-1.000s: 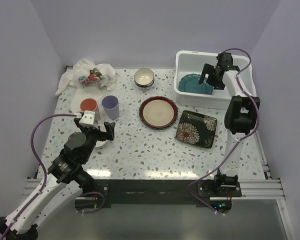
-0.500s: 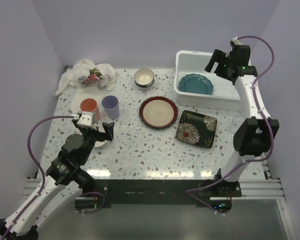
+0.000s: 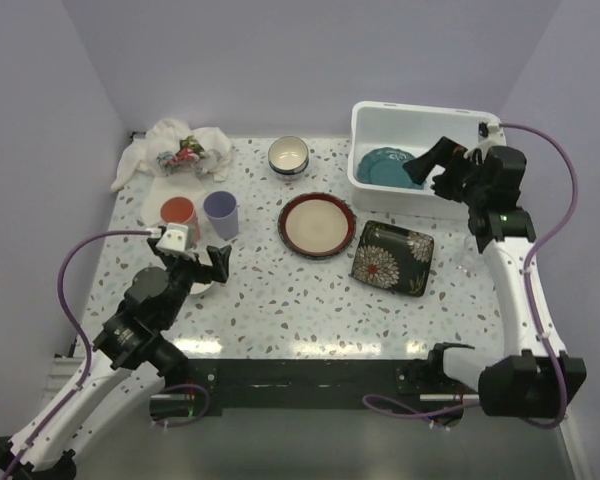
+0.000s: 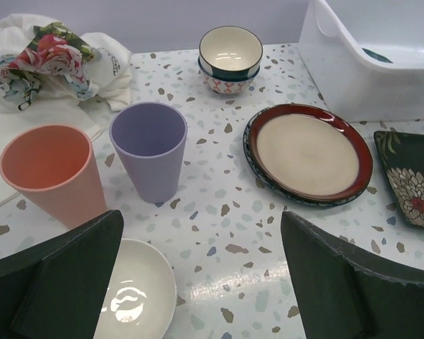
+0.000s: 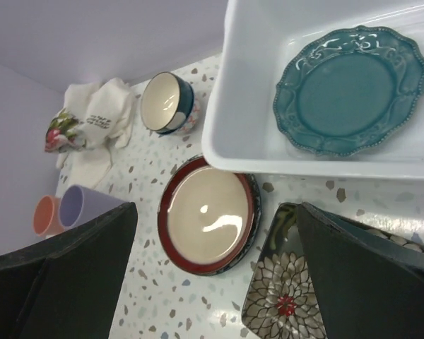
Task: Place the mixed dishes into the plastic bin
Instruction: Pick up the plate.
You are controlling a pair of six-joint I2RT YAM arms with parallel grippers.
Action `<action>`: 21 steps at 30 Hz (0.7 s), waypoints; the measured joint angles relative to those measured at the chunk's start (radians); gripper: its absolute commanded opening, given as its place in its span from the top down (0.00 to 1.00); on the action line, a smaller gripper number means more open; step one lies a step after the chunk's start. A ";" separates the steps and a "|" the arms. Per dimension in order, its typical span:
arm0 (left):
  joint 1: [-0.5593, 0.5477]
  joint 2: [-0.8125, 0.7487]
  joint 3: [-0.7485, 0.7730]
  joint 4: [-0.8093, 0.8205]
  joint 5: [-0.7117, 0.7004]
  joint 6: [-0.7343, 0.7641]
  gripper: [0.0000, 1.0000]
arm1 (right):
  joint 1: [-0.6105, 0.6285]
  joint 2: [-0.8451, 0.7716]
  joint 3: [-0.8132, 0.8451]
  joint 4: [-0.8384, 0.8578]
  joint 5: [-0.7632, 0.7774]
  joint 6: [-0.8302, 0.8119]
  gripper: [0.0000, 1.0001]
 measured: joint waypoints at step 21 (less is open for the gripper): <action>-0.003 0.708 0.294 -0.008 0.097 -0.380 0.02 | 0.000 -0.430 -0.594 0.275 -0.190 0.091 0.02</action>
